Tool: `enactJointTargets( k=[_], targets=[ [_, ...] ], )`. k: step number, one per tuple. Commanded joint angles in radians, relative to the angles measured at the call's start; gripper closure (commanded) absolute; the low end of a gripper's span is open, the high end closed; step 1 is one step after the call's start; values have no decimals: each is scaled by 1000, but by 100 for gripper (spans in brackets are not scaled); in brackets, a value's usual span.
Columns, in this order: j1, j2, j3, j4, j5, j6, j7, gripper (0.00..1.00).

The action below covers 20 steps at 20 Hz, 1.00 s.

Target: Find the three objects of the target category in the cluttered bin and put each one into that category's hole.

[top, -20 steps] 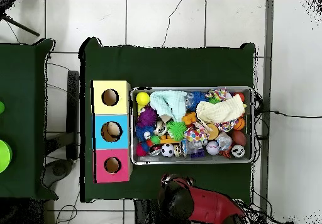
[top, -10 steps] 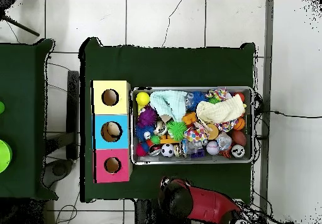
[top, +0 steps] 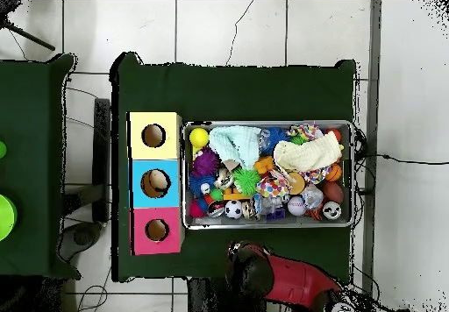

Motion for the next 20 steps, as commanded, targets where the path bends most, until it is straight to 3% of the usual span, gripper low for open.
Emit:
enactJointTargets(
  k=[1,20],
  targets=[
    [-36,16,95,-170,5,88,41,0],
    [-61,66,159,-212,-17,86,30,0]
  ],
)
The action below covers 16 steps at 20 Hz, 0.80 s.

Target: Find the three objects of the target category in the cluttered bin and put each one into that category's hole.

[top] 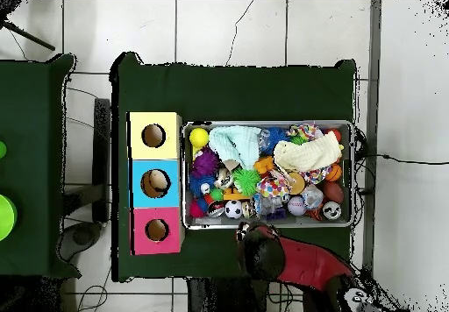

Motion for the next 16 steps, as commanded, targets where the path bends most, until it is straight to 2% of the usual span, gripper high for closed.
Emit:
enactJointTargets(
  k=[1,11,16],
  targets=[
    [-8,58,103,-127,-16,77,29,0],
    [-2,113,103,-145,-37,20,41,0],
    [-29,149,123,-157,-62,-14,20,0]
  ],
)
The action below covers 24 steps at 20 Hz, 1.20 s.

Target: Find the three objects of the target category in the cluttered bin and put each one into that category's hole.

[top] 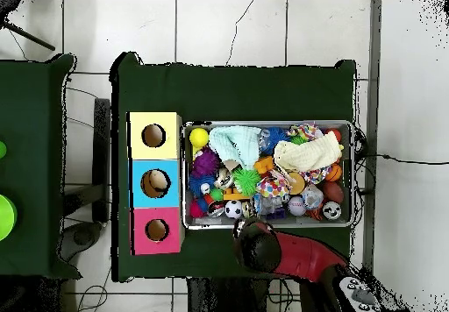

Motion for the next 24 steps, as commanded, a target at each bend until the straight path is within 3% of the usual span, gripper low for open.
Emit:
enactJointTargets(
  k=[1,10,24],
  targets=[
    [-34,107,105,-139,-63,-14,12,0],
    [-46,93,125,-168,-111,21,-17,0],
    [-90,143,182,-217,-162,36,-39,0]
  ],
)
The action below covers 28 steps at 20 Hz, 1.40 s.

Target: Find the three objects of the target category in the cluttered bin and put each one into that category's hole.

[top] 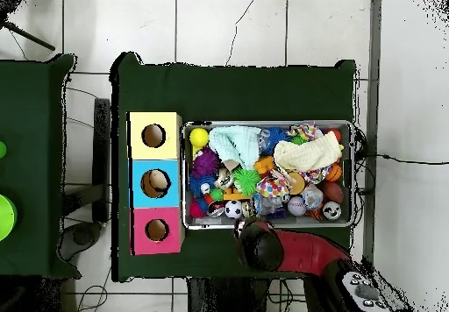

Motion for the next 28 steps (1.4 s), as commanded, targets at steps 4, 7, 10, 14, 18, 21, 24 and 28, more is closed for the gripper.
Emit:
enactJointTargets(
  k=[4,7,10,14,18,21,24,28],
  targets=[
    [-60,133,141,-208,-78,47,-55,0],
    [-60,125,147,-218,-86,63,-53,0],
    [-63,126,159,-234,-90,89,-58,0],
    [-68,134,171,-248,-93,108,-58,0],
    [-75,145,178,-250,-99,102,-49,0],
    [-74,132,172,-237,-103,95,-40,0],
    [-75,121,170,-226,-106,92,-36,0],
    [-61,57,150,-186,-97,111,-20,0]
  ],
)
